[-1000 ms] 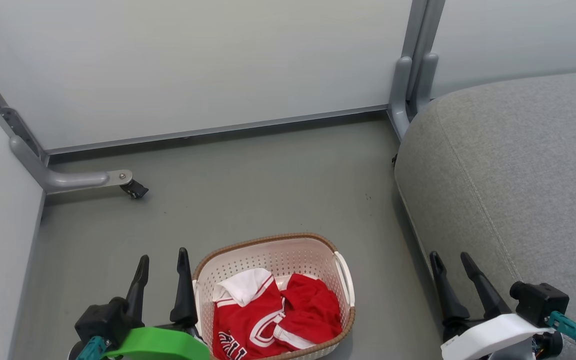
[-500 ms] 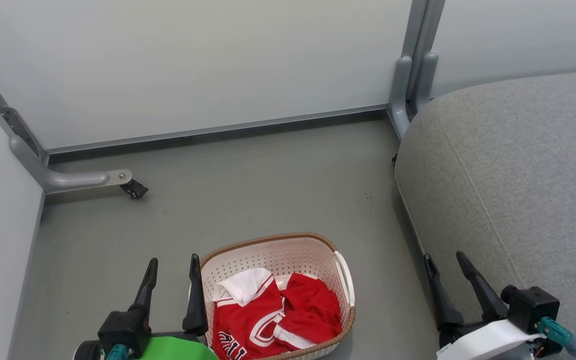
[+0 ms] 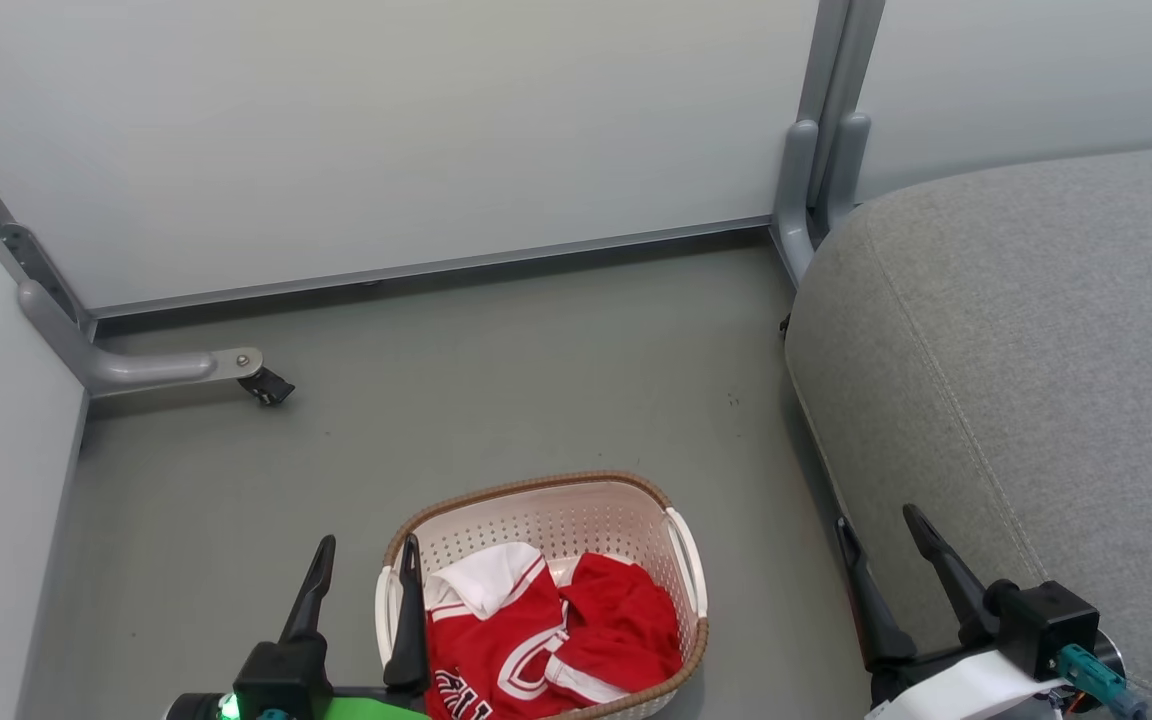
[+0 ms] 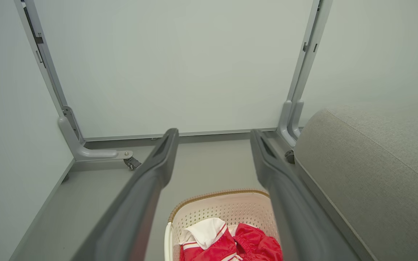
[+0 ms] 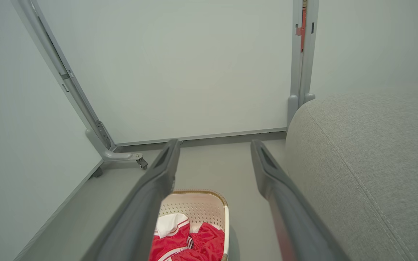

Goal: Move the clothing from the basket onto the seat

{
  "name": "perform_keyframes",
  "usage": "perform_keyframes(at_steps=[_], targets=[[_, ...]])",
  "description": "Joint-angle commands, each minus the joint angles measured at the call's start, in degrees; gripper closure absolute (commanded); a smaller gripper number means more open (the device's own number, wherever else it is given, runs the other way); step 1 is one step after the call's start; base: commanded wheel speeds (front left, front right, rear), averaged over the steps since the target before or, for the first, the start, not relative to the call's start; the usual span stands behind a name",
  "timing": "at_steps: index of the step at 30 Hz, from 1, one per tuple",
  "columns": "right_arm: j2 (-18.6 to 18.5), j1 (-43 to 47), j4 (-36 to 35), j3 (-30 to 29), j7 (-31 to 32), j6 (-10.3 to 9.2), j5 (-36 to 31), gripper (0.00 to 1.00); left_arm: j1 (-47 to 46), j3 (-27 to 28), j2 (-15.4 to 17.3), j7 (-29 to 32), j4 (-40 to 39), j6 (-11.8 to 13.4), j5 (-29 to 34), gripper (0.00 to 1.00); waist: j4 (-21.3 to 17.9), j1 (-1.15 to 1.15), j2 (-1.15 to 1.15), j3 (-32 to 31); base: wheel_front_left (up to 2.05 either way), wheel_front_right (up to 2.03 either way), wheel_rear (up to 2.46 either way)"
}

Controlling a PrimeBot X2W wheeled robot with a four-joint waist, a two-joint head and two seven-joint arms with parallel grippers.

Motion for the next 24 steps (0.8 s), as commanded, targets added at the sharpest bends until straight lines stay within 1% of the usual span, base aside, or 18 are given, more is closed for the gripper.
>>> perform_keyframes(at_steps=[1, 13, 24], targets=[[-0.33, 0.87, -0.1, 0.25, -0.55, 0.0, -1.29, 0.0, 0.8, -0.19, 0.35, -0.54, 0.02, 0.39, 0.98, 0.0, -0.03, 0.0, 0.0, -0.07, 0.0, 0.0, 0.0], [-0.37, 1.55, 0.21, 0.94, -1.64, 0.0, -5.13, 0.0, 1.67, -0.81, 0.38, -1.61, 0.61, 0.51, 4.59, 0.0, 0.01, 0.0, 0.0, -0.61, 0.0, 0.0, 0.0], [-0.36, 1.73, 0.64, 0.36, -1.62, 0.0, -4.07, 0.0, 1.74, -0.74, 0.37, -1.48, 1.06, 0.38, 4.5, 0.0, -0.17, 0.0, 0.0, -0.56, 0.0, 0.0, 0.0]])
